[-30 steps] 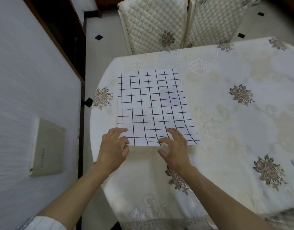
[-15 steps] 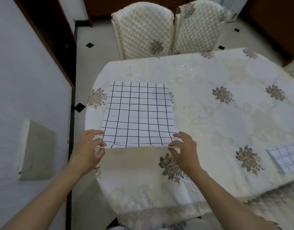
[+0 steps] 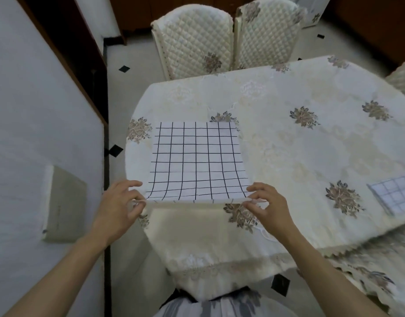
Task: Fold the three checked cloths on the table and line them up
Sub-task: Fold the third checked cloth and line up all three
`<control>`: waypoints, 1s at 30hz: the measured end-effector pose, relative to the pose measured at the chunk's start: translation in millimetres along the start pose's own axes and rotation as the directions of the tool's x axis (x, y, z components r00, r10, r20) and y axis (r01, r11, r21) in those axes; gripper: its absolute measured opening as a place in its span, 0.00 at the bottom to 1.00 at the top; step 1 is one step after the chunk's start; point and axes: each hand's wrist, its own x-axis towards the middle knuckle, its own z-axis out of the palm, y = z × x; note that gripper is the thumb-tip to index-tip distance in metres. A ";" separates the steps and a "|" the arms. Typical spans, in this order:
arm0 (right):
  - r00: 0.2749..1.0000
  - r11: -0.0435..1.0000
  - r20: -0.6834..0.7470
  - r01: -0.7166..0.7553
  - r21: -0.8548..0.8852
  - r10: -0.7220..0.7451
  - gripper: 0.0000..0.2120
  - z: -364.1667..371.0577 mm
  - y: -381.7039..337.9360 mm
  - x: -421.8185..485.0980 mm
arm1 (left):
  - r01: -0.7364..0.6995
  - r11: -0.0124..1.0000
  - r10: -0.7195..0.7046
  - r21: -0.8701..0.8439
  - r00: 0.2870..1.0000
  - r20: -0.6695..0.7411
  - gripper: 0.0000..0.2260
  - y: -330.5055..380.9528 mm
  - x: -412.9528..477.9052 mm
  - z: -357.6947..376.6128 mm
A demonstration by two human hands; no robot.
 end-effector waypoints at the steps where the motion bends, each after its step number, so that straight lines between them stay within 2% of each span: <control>1: 0.999 1.000 0.035 -0.007 0.028 0.006 0.08 -3.7 0.0 -0.2 | 0.008 1.000 -0.008 0.003 1.000 -0.001 0.11 2.6 -5.2 -2.0; 5: 0.991 0.996 0.134 -0.004 0.084 -0.007 0.05 -17.4 1.3 -1.2 | 0.082 0.997 -0.082 -0.004 0.994 -0.073 0.11 22.1 -33.2 -8.0; 10: 0.987 0.994 0.155 0.016 0.112 -0.034 0.04 -20.1 5.9 -4.0 | 0.124 0.992 -0.128 -0.038 0.980 -0.150 0.12 34.0 -53.0 -5.3; 14: 0.995 0.990 0.095 -0.022 0.138 0.009 0.06 -16.0 4.1 -1.7 | 0.156 0.985 -0.165 -0.067 0.973 -0.163 0.08 29.7 -53.4 -2.8; 18: 0.997 0.993 0.052 -0.059 0.105 0.054 0.06 -14.9 -6.2 15.5 | 0.177 0.975 -0.196 -0.137 0.971 -0.135 0.16 16.2 -27.7 -3.7; 19: 0.997 0.994 0.040 -0.069 0.089 0.066 0.06 -14.3 -8.4 21.9 | 0.191 0.967 -0.214 -0.170 0.969 -0.125 0.15 11.9 -18.6 -4.3; 22: 0.994 0.993 0.000 -0.105 0.052 0.105 0.02 -9.3 -14.7 44.1 | 0.210 0.951 -0.240 -0.227 0.964 -0.116 0.04 1.6 10.4 -3.9; 30: 0.953 0.967 -0.169 -0.244 0.072 0.253 0.03 14.4 -19.0 79.8 | 0.198 0.926 -0.242 -0.322 0.965 -0.101 0.07 -15.9 84.7 -4.1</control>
